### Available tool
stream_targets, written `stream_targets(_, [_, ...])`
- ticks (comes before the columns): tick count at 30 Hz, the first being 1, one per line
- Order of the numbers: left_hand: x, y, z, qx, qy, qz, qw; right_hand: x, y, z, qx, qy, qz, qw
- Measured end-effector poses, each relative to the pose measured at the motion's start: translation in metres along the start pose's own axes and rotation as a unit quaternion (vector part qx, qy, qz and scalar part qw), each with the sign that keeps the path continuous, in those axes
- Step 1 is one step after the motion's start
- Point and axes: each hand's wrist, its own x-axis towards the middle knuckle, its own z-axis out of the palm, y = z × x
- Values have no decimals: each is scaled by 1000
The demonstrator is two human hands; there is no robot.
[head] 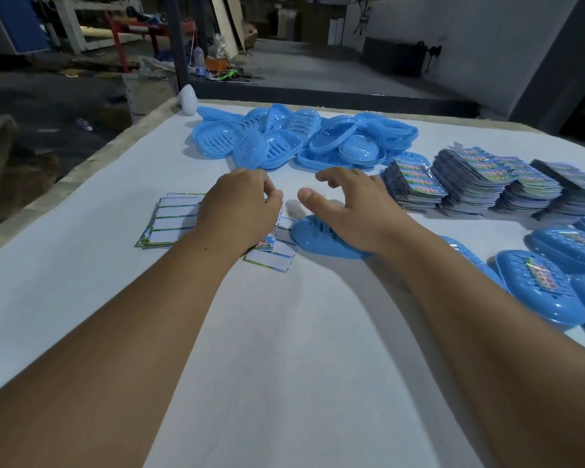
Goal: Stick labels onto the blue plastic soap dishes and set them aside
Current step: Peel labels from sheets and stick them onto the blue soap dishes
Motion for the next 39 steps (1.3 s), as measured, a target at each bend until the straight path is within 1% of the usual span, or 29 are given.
stream_targets(5, [-1, 1, -2, 9, -8, 2, 1000, -1, 0, 6, 14, -15, 3, 1000])
stream_targets(9, [-3, -1, -9, 47, -42, -32, 998, -2, 0, 2, 40, -5, 3, 999])
stream_targets(14, [-10, 0, -15, 65, -79, -63, 993, -5, 0, 1, 59, -2, 2, 998])
stream_targets(16, [-9, 1, -16, 45, -78, -76, 993, -7, 0, 1, 60, -1, 0, 998])
stream_targets(21, [-3, 1, -20, -43, -81, -129, 987, -7, 0, 0, 72, 10, 4, 997])
stream_targets(24, [1, -2, -21, -68, -65, -131, 987, -7, 0, 0, 78, 18, 5, 997])
stream_targets(27, [1, -2, -24, -118, -41, -141, 982, -7, 1, -1, 84, 26, 4, 996])
stream_targets(31, [2, 3, -30, -246, 2, -137, 960, -6, 2, -1, 109, 92, 1, 990])
stream_targets(33, [3, 7, -33, -281, 23, -131, 951, -6, 1, -1, 134, 120, 4, 984])
stream_targets(36, [2, 8, -35, -282, 21, -128, 951, -7, 1, -2, 160, 135, 7, 978])
stream_targets(37, [2, 7, -34, -267, 13, -125, 955, -7, 1, -2, 164, 133, 8, 977])
stream_targets(39, [0, 5, -32, -204, 9, -115, 972, -8, 0, -2, 166, 124, 12, 978])
